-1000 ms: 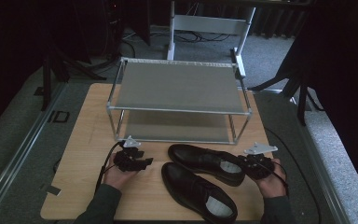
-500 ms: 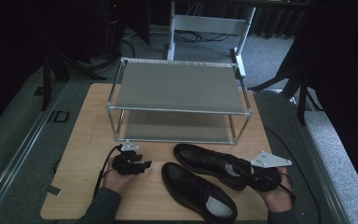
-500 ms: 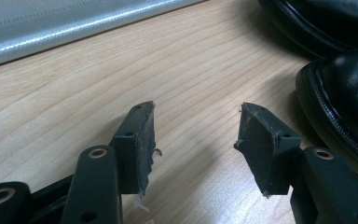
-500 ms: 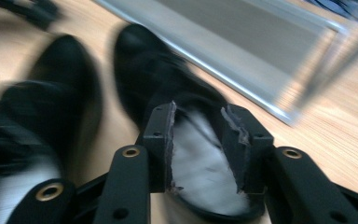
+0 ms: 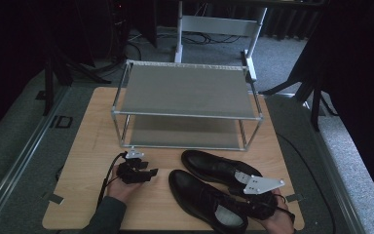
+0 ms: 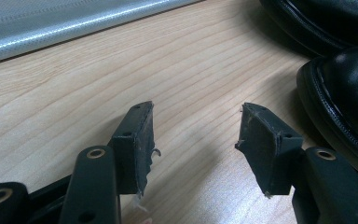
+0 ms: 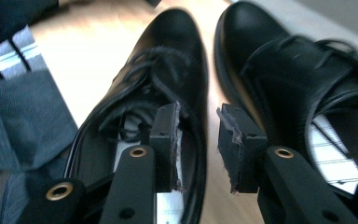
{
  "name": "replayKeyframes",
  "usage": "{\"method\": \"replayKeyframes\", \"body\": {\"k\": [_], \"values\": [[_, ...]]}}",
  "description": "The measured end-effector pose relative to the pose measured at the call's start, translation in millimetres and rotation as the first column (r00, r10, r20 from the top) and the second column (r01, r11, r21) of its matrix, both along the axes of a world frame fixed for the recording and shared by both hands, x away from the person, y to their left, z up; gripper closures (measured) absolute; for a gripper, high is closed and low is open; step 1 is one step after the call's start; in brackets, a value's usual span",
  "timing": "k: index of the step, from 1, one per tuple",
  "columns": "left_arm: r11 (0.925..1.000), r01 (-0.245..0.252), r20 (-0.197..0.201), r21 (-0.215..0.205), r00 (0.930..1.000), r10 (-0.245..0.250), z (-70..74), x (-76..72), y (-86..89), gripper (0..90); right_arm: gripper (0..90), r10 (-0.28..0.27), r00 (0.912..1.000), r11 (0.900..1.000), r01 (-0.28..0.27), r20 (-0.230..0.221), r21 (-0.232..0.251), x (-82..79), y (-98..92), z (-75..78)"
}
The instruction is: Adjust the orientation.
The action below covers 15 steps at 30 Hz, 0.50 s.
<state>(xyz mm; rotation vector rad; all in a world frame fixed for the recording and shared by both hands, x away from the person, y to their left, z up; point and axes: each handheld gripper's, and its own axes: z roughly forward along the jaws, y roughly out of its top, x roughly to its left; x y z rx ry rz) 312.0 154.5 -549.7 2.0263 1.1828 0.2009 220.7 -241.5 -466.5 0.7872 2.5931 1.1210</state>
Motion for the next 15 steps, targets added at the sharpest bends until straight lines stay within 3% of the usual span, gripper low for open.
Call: {"method": "replayKeyframes", "body": {"k": [5,6,8,10,15], "values": [[1.0000,0.007,-0.001,0.001,1.0000,-0.007,-0.7,-0.2,-1.7,45.6,68.4,0.000,1.0000,0.999,0.000,-0.001,-0.040,1.3,2.4,-0.8],[1.0000,0.007,-0.001,0.001,1.0000,-0.007,-0.7,-0.2,-1.7,45.6,68.4,-0.003,1.0000,0.998,0.003,-0.002,-0.066,2.0,4.6,-1.8],[1.0000,0.008,-0.001,-0.001,1.0000,-0.008,-0.6,-0.3,-2.3,45.6,78.1,-0.014,0.9999,0.993,0.014,0.007,-0.118,4.4,11.3,-6.2],[1.0000,0.008,0.000,0.001,1.0000,-0.008,-0.4,-0.6,-2.4,45.6,84.6,-0.010,0.9998,0.992,0.013,0.019,-0.125,6.2,14.6,-7.5],[1.0000,0.007,0.003,-0.002,1.0000,-0.007,0.6,-0.8,-1.5,45.6,86.2,-0.032,0.9986,0.993,0.037,0.042,-0.111,16.2,12.4,-8.2]]}}
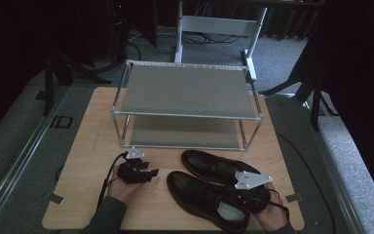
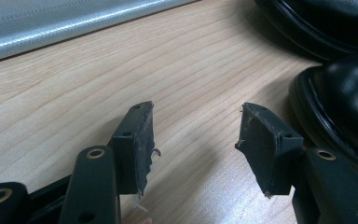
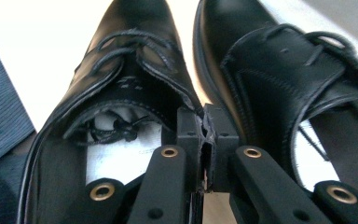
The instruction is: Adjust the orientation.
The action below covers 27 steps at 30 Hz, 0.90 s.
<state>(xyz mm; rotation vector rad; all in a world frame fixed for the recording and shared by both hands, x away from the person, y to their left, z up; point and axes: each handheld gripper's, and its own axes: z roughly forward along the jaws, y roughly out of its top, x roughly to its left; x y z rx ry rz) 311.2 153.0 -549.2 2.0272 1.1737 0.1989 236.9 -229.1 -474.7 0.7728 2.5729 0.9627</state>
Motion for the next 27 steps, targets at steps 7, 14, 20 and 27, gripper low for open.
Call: {"method": "replayKeyframes", "body": {"k": [7,14,20,27], "values": [[1.0000,-0.003,0.002,-0.003,1.0000,0.003,0.8,-0.1,0.5,45.4,86.1,-0.020,0.9991,0.999,0.020,0.036,0.025,14.1,-3.6,0.5],[1.0000,-0.002,0.006,-0.007,1.0000,0.002,1.9,-0.9,1.0,45.3,85.8,-0.027,0.9992,0.999,0.026,0.031,0.029,15.4,-7.3,-0.2],[1.0000,0.004,0.006,-0.007,1.0000,-0.004,2.9,-2.1,-0.2,45.1,74.7,-0.026,0.9992,0.999,0.025,0.031,0.025,12.5,-13.0,-2.3],[0.9993,0.033,0.018,-0.018,0.9993,-0.033,9.2,-10.8,-6.0,45.2,54.8,-0.054,0.9974,0.996,0.050,0.049,0.073,7.9,-39.4,11.1]]}}
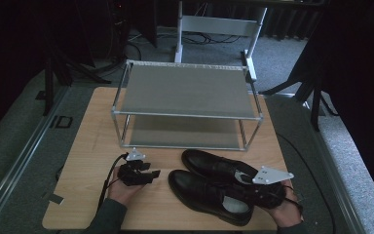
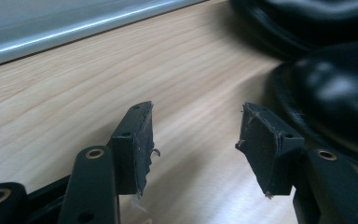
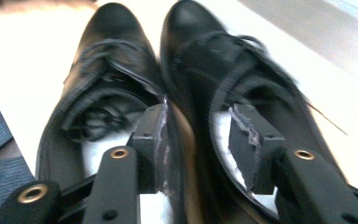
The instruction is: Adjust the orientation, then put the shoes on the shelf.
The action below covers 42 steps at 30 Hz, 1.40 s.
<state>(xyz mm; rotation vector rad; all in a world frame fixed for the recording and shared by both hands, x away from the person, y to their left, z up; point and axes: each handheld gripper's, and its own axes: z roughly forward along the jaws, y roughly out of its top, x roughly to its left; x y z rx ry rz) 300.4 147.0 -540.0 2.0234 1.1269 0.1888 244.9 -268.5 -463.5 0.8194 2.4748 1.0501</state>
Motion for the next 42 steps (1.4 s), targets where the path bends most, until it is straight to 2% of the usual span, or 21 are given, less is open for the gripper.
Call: {"method": "replayKeyframes", "body": {"k": [2,4,7,10,12,16,19,24,29,33,36,39,41,42], "values": [[0.9993,0.038,0.011,-0.003,0.9992,-0.038,4.7,-9.5,-6.0,45.2,50.3,-0.044,0.9989,0.999,0.044,-0.019,0.018,1.8,-18.1,2.2],[0.9972,0.072,0.011,-0.016,0.9973,-0.072,6.4,-16.2,-10.6,45.1,48.7,-0.073,0.9969,0.997,0.074,-0.028,0.026,1.8,-27.7,2.3],[0.9899,0.136,0.004,-0.039,0.9907,-0.136,5.9,-23.9,-18.1,44.6,48.2,-0.104,0.9941,0.993,0.105,-0.032,0.046,0.1,-38.6,3.5],[0.9841,0.173,0.000,-0.042,0.9849,-0.173,3.7,-27.6,-26.0,43.5,48.3,-0.109,0.9934,0.991,0.111,-0.034,0.077,-1.7,-44.2,6.1],[0.9809,0.190,-0.005,-0.043,0.9817,-0.190,2.0,-28.5,-30.5,42.6,47.3,-0.090,0.9950,0.992,0.093,-0.043,0.085,-2.5,-42.1,6.6],[0.9775,0.207,-0.012,-0.039,0.9781,-0.208,0.0,-30.7,-36.5,42.1,41.0,-0.030,0.9973,0.998,0.033,-0.067,0.044,-0.4,-29.4,1.5],[0.9766,0.212,-0.011,-0.037,0.9771,-0.212,0.5,-33.5,-38.9,42.1,37.7,-0.024,0.9975,0.999,0.026,-0.067,0.022,1.4,-23.9,-1.3],[0.9759,0.212,0.001,-0.051,0.9772,-0.212,4.4,-43.0,-40.2,42.5,34.1,-0.009,0.9957,1.000,0.008,-0.092,-0.019,8.4,-16.0,-7.4],[0.9714,0.232,0.014,-0.052,0.9728,-0.231,7.0,-53.7,-44.8,42.5,32.2,0.013,0.9929,0.998,-0.020,-0.118,-0.056,13.4,-12.6,-10.7],[0.9643,0.260,0.016,-0.049,0.9655,-0.260,7.9,-61.1,-52.4,42.8,31.0,0.028,0.9911,0.994,-0.042,-0.130,-0.105,16.2,-7.4,-12.0],[0.9575,0.284,0.020,-0.050,0.9588,-0.283,9.1,-65.1,-57.9,43.5,31.2,0.032,0.9897,0.991,-0.050,-0.139,-0.125,18.1,-5.2,-12.9],[0.9486,0.308,0.020,-0.071,0.9512,-0.308,10.2,-69.0,-64.3,45.0,31.1,0.025,0.9878,0.987,-0.049,-0.154,-0.151,20.3,-2.9,-14.1],[0.9388,0.336,0.016,-0.073,0.9416,-0.336,9.6,-72.7,-71.4,46.0,31.0,0.027,0.9864,0.980,-0.058,-0.162,-0.191,21.1,0.6,-16.3],[0.9388,0.336,0.016,-0.073,0.9416,-0.336,9.6,-72.7,-71.4,46.5,31.2,0.033,0.9850,0.974,-0.069,-0.169,-0.214,21.2,2.6,-18.0]]}}
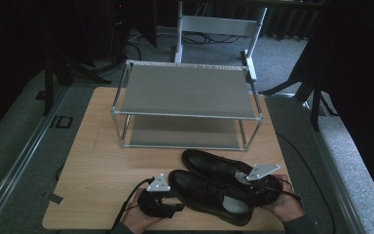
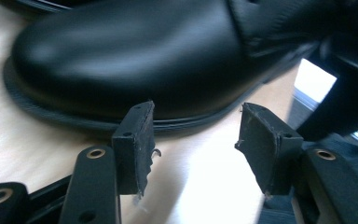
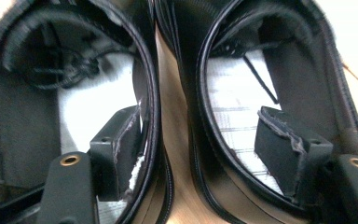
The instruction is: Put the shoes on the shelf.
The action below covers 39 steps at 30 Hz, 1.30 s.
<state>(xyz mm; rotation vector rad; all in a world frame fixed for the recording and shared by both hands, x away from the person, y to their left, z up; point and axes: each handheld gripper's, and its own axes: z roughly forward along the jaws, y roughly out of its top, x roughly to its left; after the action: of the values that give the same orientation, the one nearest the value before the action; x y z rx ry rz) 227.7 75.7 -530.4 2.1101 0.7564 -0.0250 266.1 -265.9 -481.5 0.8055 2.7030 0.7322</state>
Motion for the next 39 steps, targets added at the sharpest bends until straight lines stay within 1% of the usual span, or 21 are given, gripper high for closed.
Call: {"method": "replayKeyframes", "body": {"k": [1,3,5,8,10,11,12,14,17,19,22,24,26,30,33,37,39], "values": [[0.9987,0.050,-0.006,0.008,0.9987,-0.050,-1.4,-4.8,-11.4,47.5,31.5,0.011,0.9999,0.999,-0.011,-0.007,-0.030,0.5,2.7,-2.9],[0.9961,0.086,-0.009,0.017,0.9962,-0.086,-3.5,-6.8,-22.2,48.6,33.5,0.012,0.9998,0.999,-0.012,-0.014,-0.037,1.4,3.7,-3.2],[0.9927,0.113,-0.010,0.042,0.9935,-0.113,-6.3,-7.5,-34.9,49.5,35.3,0.016,0.9996,0.999,-0.017,-0.024,-0.049,3.5,3.5,-2.5],[0.9864,0.155,-0.014,0.055,0.9879,-0.154,-8.1,-7.8,-50.4,51.1,36.0,0.015,0.9991,0.997,-0.018,-0.040,-0.071,4.5,5.0,-1.7],[0.9834,0.171,-0.008,0.060,0.9852,-0.171,-6.8,-8.1,-55.4,51.8,36.3,0.018,0.9988,0.997,-0.021,-0.046,-0.078,5.0,5.3,-1.5],[0.9834,0.171,-0.008,0.060,0.9852,-0.171,-6.8,-8.1,-55.4,52.2,36.3,0.018,0.9988,0.997,-0.021,-0.046,-0.078,5.0,5.3,-1.5],[0.9821,0.177,-0.004,0.064,0.9842,-0.177,-5.8,-7.4,-58.9,52.7,37.8,0.017,0.9984,0.997,-0.022,-0.053,-0.079,5.8,5.4,-1.4],[0.9847,0.168,-0.001,0.047,0.9858,-0.168,-4.4,-5.6,-59.6,53.1,40.9,0.014,0.9979,0.997,-0.019,-0.063,-0.079,6.7,5.5,-1.4],[0.9876,0.152,0.011,0.041,0.9883,-0.152,-1.8,-2.0,-58.9,53.4,46.8,0.010,0.9963,0.996,-0.017,-0.085,-0.086,8.5,5.2,-1.3],[0.9901,0.137,0.018,0.031,0.9903,-0.138,-0.3,1.6,-59.3,53.5,51.4,0.002,0.9952,0.997,-0.009,-0.098,-0.079,10.2,4.6,-1.1],[0.9919,0.122,0.033,0.034,0.9918,-0.123,2.0,5.4,-60.2,53.8,59.2,-0.010,0.9921,0.997,0.000,-0.125,-0.076,12.5,3.9,-0.7],[0.9934,0.110,0.043,0.033,0.9929,-0.111,3.2,8.2,-61.4,53.6,64.1,-0.015,0.9886,0.998,0.005,-0.150,-0.070,13.7,3.5,-0.5],[0.9940,0.105,0.045,0.032,0.9933,-0.106,4.1,11.2,-62.2,53.4,68.3,-0.020,0.9844,0.998,0.010,-0.175,-0.060,14.7,2.7,-0.3],[0.9940,0.099,0.052,0.045,0.9934,-0.102,4.7,14.6,-64.5,53.4,73.1,-0.026,0.9743,0.999,0.020,-0.224,-0.030,16.9,0.0,-0.6],[0.9950,0.092,0.051,0.040,0.9943,-0.094,4.5,16.3,-64.8,53.3,74.0,-0.029,0.9727,0.999,0.023,-0.230,-0.028,16.9,0.1,-0.5],[0.9953,0.089,0.050,0.038,0.9946,-0.091,4.2,16.9,-64.4,53.3,77.7,-0.039,0.9767,0.999,0.034,-0.211,-0.027,14.8,1.5,-0.3],[0.9953,0.089,0.048,0.038,0.9947,-0.091,3.9,17.3,-64.4,53.3,79.1,-0.051,0.9772,0.999,0.046,-0.206,-0.027,14.1,2.0,-0.2]]}}
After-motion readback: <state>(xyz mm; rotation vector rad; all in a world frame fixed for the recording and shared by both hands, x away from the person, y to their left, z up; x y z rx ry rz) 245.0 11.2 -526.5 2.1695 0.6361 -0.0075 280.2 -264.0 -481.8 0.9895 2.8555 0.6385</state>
